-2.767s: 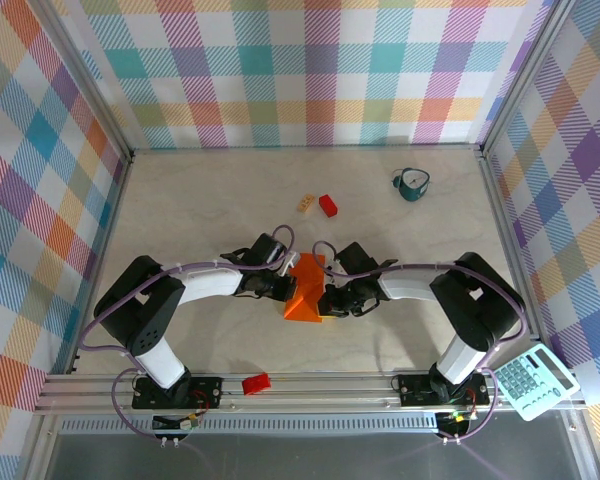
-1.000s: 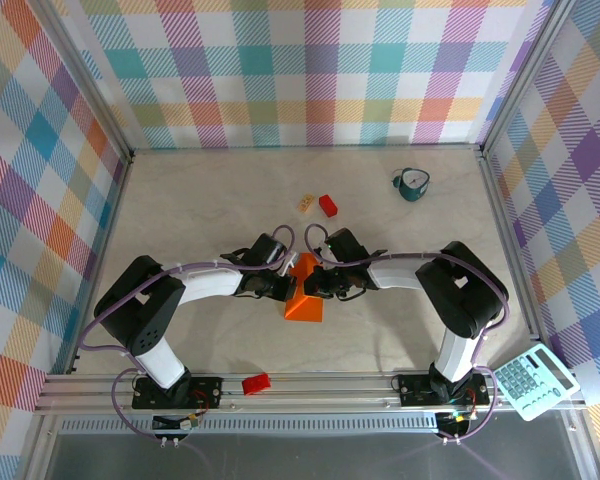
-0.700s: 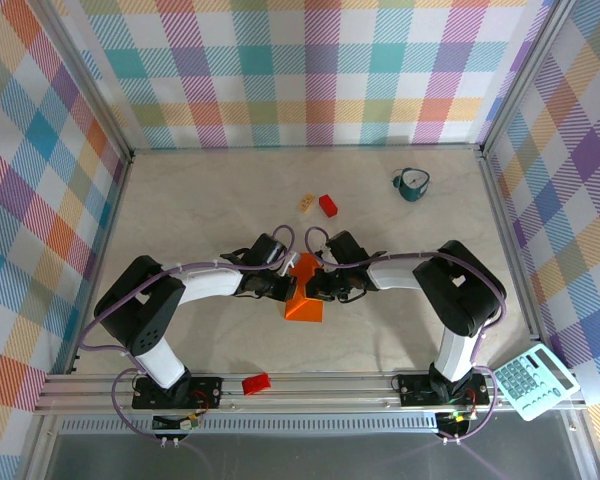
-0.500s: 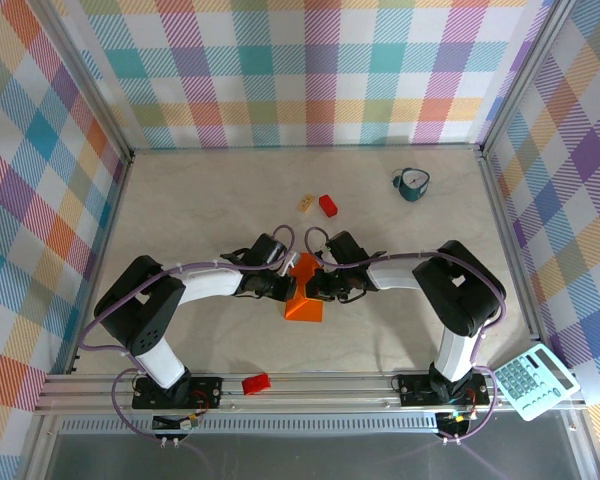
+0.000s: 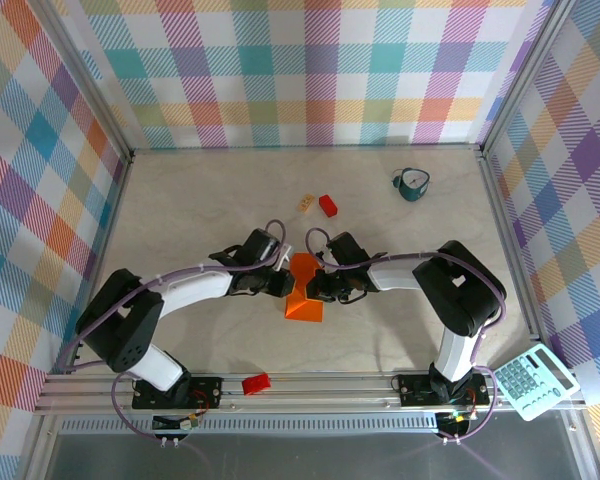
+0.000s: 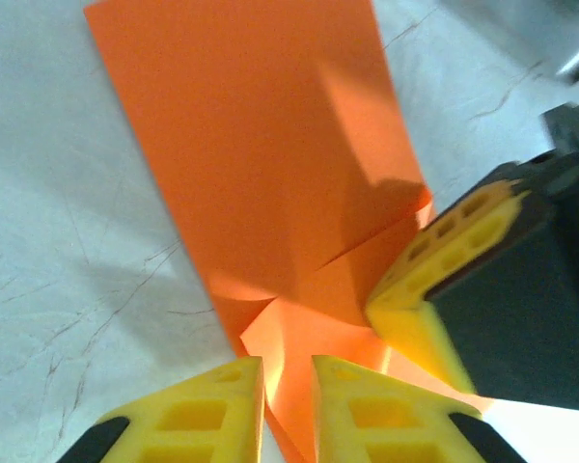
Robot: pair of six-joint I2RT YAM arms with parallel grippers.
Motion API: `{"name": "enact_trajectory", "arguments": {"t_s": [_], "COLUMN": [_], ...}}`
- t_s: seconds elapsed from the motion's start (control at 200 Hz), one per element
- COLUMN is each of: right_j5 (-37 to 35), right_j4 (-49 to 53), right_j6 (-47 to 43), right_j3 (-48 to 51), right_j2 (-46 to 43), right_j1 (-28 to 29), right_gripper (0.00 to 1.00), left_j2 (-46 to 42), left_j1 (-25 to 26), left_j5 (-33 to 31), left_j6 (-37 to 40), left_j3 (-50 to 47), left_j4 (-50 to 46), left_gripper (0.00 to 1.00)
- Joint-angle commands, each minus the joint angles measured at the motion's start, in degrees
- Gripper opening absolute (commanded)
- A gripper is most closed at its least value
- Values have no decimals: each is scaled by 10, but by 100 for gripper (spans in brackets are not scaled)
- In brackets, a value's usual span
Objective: Fold a paper plane with a square sheet of paper (fold left side to right side)
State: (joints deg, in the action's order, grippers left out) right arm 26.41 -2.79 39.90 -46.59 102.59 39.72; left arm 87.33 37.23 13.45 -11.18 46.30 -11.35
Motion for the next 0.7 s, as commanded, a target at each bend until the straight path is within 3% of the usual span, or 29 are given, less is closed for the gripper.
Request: {"name": "enact_trajectory", "arguments": {"t_s": [0.0, 0.125, 0.335, 0.695], "right_j5": [-19, -17, -16, -17], "right_j4": [39, 39, 40, 52], "right_j6": [2, 1, 0, -5], "right_j3": [21, 20, 19, 16], "right_j2": [8, 9, 12, 14], "right_j1": [-3, -3, -3, -2], "right_gripper": [0, 0, 0, 0], "left_j2": [-40, -76, -80, -10], "left_j1": [-6, -6, -2, 2], "left_j5": [35, 108, 225, 228], "left_j6": [-21, -68, -166, -161], "left_j3": [-5, -37, -92, -86], "left_j4": [-34, -12, 108, 125], "left_gripper": [15, 8, 3, 0]}}
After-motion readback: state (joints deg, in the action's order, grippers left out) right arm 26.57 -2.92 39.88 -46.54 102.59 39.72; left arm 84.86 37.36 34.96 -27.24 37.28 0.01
